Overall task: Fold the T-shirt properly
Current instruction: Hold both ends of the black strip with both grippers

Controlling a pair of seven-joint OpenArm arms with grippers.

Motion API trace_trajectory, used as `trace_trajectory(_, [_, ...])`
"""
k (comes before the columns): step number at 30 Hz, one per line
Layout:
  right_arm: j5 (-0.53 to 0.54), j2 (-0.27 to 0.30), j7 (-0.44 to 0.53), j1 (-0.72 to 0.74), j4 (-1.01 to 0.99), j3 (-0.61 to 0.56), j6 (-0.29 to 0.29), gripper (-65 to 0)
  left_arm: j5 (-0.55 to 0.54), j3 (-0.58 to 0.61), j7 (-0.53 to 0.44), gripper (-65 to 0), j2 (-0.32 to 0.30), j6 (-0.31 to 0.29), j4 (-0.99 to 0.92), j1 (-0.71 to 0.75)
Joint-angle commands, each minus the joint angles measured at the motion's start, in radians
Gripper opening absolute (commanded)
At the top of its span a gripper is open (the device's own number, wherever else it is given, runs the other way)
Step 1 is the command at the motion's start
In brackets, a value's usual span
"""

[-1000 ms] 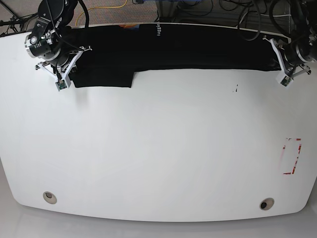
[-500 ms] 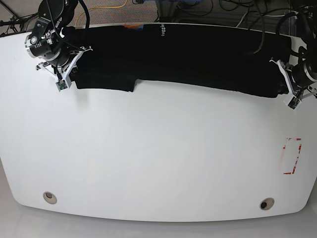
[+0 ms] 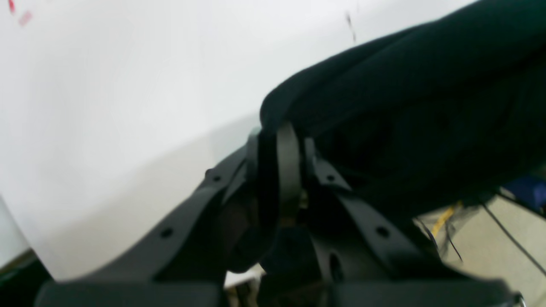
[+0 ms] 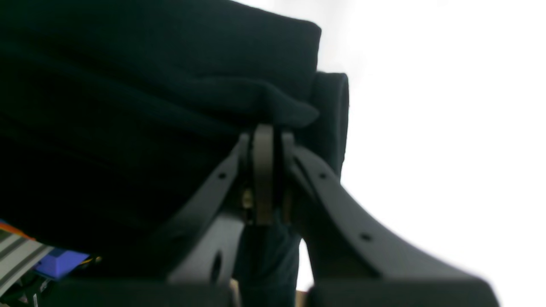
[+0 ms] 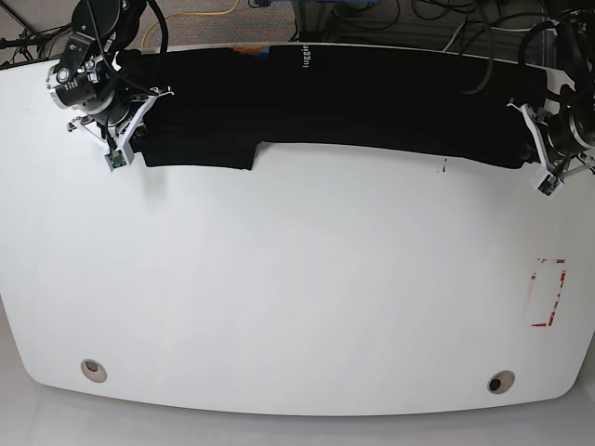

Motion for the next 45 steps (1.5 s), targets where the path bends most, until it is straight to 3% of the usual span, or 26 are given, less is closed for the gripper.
trace_trajectory(1, [-0.005, 0.012, 0.012, 0.006, 0.015, 0.005, -0.001, -65.0, 0.006, -0.012, -0.005, -62.1, -0.026, -0.001, 0.016, 0.009])
trace_trajectory(14, [-0.005, 0.012, 0.012, 0.005, 0.015, 0.005, -0.001, -65.0, 0.014, -0.008, -0.010, -60.7, -0.035, -0.001, 0.013, 0.097])
trace_trajectory(17, [-0.005, 0.012, 0.012, 0.005, 0.015, 0.005, -0.001, -65.0, 0.015, -0.005, -0.010, -54.6, -0.035, -0.001, 0.010, 0.103])
trace_trajectory(25, [-0.005, 0.012, 0.012, 0.005, 0.015, 0.005, -0.001, -65.0, 0.035, 0.040, -0.010, -31.0, -0.062, -0.001, 0.010, 0.106])
trace_trajectory(27, [-0.005, 0.012, 0.011, 0.006, 0.015, 0.005, -0.001, -65.0, 0.043, 0.041, -0.010, -28.3, -0.062, -0.001, 0.010, 0.106])
trace_trajectory(31, [-0.002, 0.012, 0.011, 0.006, 0.015, 0.005, -0.001, -65.0, 0.029, 0.041, -0.007, -28.3, -0.062, -0.001, 0.012, 0.104])
trace_trajectory(40, [0.001, 0.012, 0.011, 0.006, 0.015, 0.005, -0.001, -65.0, -0.158, 0.040, 0.038, -28.3, -0.098, -0.001, 0.015, 0.118])
trace_trajectory(45, [0.001, 0.012, 0.012, 0.006, 0.015, 0.011, -0.001, -65.0, -0.106, 0.040, 0.019, -28.3, -0.063, -0.001, 0.001, 0.121])
